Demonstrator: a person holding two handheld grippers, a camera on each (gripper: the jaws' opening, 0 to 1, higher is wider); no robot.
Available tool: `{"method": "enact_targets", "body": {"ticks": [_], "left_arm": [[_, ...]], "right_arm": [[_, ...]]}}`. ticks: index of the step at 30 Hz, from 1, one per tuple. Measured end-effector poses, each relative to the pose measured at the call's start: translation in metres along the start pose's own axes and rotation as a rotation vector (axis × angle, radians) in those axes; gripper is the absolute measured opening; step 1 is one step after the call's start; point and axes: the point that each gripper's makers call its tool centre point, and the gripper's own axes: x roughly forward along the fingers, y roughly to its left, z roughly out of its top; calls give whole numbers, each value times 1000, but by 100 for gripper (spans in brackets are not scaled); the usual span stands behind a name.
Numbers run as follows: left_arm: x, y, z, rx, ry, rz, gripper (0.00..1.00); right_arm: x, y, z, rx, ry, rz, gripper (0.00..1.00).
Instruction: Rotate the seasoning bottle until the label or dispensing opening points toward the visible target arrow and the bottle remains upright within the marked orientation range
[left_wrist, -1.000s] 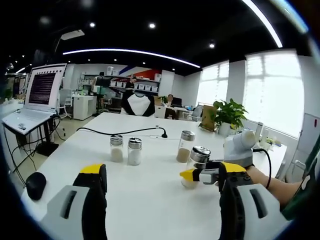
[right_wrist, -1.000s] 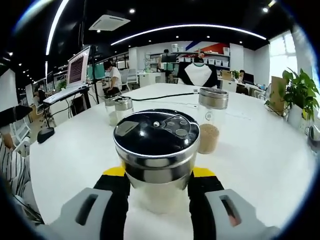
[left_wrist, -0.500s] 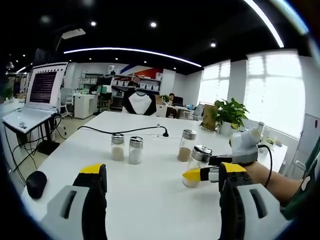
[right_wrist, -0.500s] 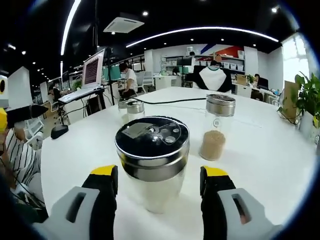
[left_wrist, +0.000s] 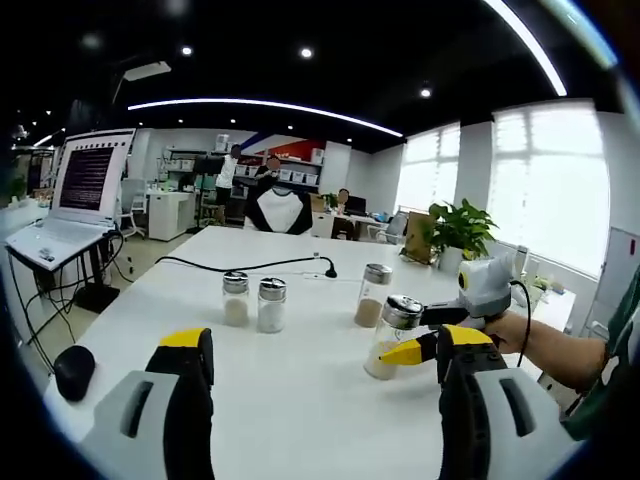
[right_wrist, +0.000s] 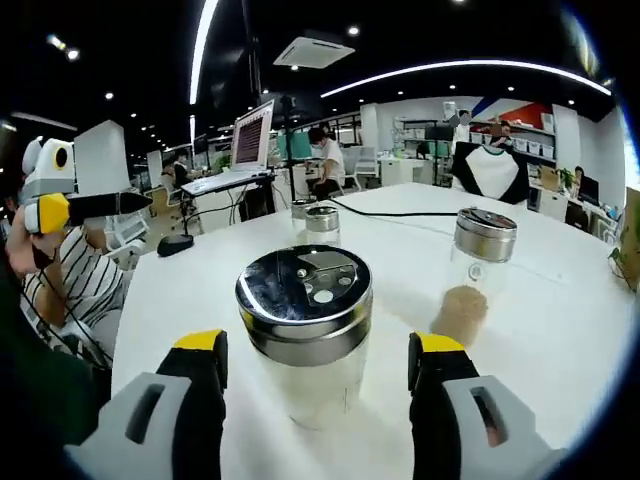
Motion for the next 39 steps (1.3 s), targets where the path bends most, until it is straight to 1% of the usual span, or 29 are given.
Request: {"method": "enact_targets", "body": {"ticks": [3, 4, 5, 6, 8, 12, 16, 18, 19, 22, 30, 33, 39], "left_arm": [[0, 1, -1, -2, 4, 2, 98], [0, 1, -1, -1, 4, 2, 98], [-1, 1, -1, -1, 5, 3, 98], [-1, 1, -1, -1, 5, 3, 98], [-1, 1, -1, -3, 4, 3, 98], [-2, 2, -1, -7, 5, 5, 98], [-1, 1, -2, -2, 9, 3, 98], [-1, 1, -2, -1, 10, 1, 98], [-1, 1, -2, 0, 11, 1, 98], [0, 1, -2, 0, 12, -1, 98], [0, 2, -2, -7, 11, -5, 96], [0, -1, -3, -13, 8, -20, 96], [-1, 1, -4, -8, 13, -16, 96]], "right_arm": [[4, 2, 1, -9, 3, 52, 74], [5, 2, 6, 25, -24, 76, 74], [6, 4, 6, 42, -26, 89, 73], [7, 5, 2, 64, -5, 115, 71], [10, 1, -1, 42, 4, 110, 66], [11, 3, 2, 44, -9, 136, 63], [12, 5, 3, 32, -13, 147, 55], [12, 6, 4, 27, -27, 162, 49], [12, 9, 4, 9, -39, 176, 47], [12, 9, 3, -12, -38, 173, 46], [12, 8, 3, -19, -42, 165, 45], [12, 8, 3, -19, -46, 156, 45], [12, 8, 3, -19, -46, 151, 45]]}}
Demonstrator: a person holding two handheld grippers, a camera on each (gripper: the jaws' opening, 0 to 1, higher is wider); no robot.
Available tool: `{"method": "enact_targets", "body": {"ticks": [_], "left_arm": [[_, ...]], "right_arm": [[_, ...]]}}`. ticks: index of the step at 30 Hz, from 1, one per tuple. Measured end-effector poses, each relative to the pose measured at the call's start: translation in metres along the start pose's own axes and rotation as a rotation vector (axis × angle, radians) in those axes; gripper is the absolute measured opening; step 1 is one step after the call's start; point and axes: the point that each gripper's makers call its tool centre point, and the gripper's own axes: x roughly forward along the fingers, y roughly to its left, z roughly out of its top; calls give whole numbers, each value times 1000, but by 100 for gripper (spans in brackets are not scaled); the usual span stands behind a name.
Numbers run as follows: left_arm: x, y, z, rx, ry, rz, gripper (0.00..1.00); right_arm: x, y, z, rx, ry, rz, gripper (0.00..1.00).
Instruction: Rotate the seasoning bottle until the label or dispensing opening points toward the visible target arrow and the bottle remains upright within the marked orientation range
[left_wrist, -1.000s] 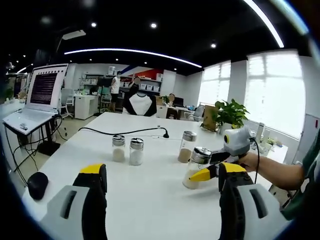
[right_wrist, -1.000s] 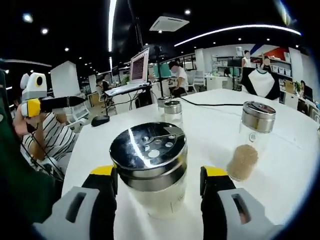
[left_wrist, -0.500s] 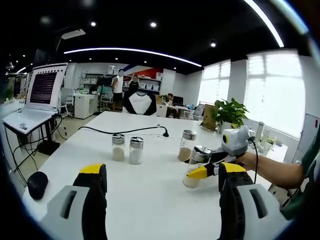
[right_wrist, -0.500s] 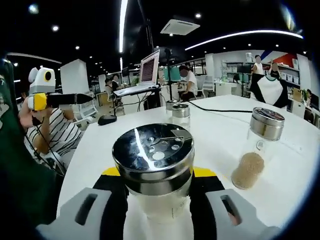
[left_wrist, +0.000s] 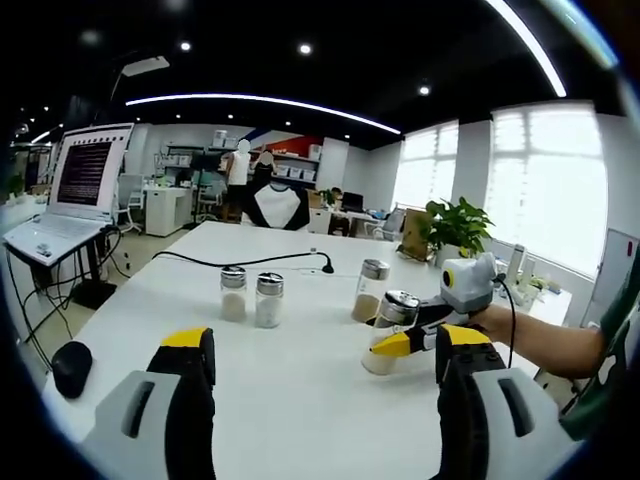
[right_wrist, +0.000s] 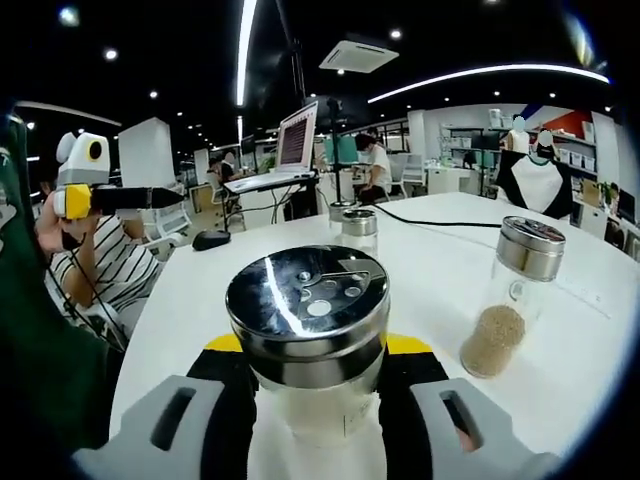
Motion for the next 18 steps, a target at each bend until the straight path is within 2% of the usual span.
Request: {"method": "enact_targets", "body": {"ticks": [18], "left_arm": [[-1, 1, -4, 34, 14, 10, 97]], "right_arm": [[-1, -1, -1, 4, 10, -47, 45]]}}
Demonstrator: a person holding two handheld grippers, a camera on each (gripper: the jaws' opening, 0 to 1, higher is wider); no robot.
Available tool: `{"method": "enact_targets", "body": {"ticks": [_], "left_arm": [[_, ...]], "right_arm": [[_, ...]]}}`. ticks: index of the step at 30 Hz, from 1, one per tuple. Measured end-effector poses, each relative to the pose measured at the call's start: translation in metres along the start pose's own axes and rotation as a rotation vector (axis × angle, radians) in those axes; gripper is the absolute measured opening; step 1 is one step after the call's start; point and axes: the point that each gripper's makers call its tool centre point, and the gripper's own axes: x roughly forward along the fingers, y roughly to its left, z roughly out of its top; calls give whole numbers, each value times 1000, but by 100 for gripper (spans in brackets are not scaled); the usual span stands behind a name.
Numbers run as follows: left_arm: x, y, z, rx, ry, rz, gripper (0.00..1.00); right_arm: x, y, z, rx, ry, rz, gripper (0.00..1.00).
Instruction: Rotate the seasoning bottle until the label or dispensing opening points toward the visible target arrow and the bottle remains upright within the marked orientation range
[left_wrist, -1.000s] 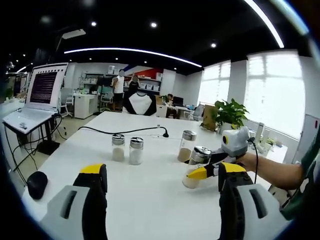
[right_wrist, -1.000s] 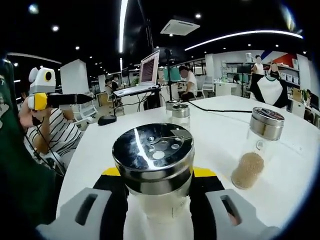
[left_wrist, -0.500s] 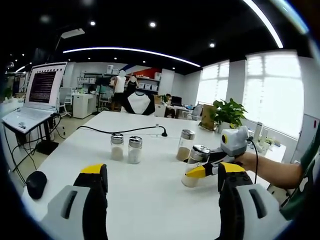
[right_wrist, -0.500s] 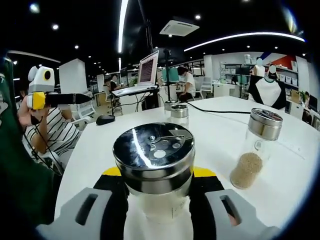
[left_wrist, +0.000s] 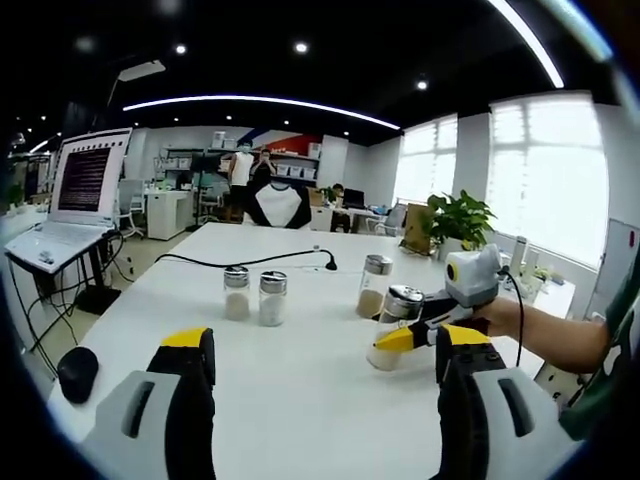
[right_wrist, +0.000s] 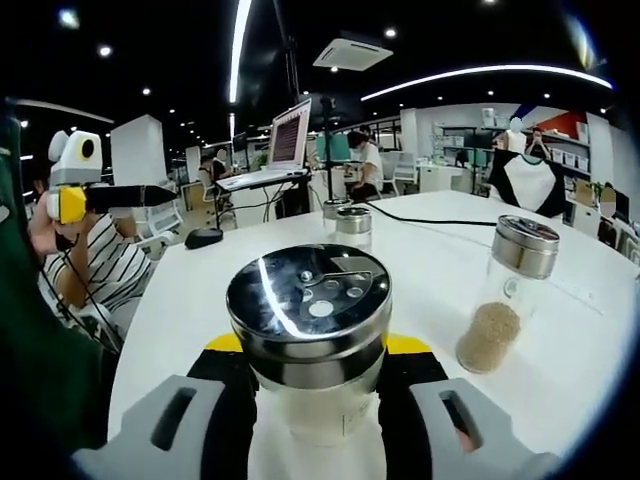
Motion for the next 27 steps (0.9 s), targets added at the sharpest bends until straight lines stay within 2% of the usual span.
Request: {"method": "enact_targets", "body": {"ticks": [9, 18, 27], "left_arm": [[-1, -4, -3, -1, 13, -10, 96], [-2, 1, -4, 9, 19, 15, 96], [-1, 1, -2, 13, 19, 11, 96]], "right_arm": [[-1, -1, 0, 11, -8, -41, 45], [0, -2, 0, 26, -14, -82, 45], [-1, -5, -1, 43, -12, -159, 44]]}}
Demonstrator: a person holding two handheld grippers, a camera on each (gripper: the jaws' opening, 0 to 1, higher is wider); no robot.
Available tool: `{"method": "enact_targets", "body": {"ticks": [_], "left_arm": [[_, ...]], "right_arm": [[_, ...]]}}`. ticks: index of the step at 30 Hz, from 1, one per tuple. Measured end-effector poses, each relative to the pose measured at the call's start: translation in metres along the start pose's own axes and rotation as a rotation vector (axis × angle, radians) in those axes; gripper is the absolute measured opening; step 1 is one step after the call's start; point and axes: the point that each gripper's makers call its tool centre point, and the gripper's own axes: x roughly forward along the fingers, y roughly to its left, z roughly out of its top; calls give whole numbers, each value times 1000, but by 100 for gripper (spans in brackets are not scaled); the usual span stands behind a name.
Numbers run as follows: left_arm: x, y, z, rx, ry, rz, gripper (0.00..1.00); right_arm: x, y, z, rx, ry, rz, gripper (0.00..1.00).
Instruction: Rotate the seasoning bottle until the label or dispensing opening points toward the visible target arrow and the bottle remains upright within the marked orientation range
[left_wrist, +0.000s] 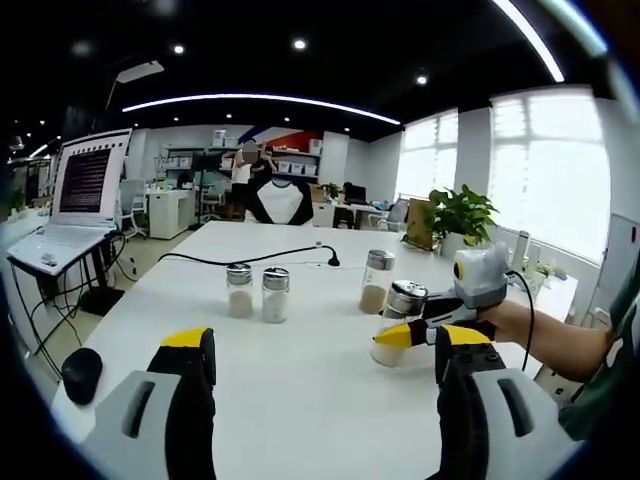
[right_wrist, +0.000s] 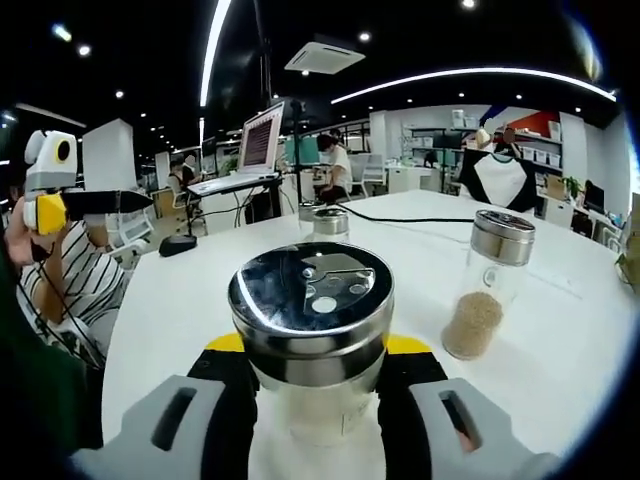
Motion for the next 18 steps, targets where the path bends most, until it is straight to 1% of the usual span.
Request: {"method": "enact_targets", "body": {"ticks": [4, 12, 15, 18], "left_arm": [[1, 0, -3, 1, 12, -2, 96], [0, 0, -2, -2, 8, -1, 97], [1, 0, -5, -3, 16, -3, 97], [1, 0, -4, -9, 12, -4, 97]], "right_arm": [[0, -1, 0, 11, 3, -27, 44], [-1, -3, 0, 25, 1, -70, 44], [0, -3, -1, 29, 6, -103, 44], [0, -5, 0, 40, 3, -120, 44]]}}
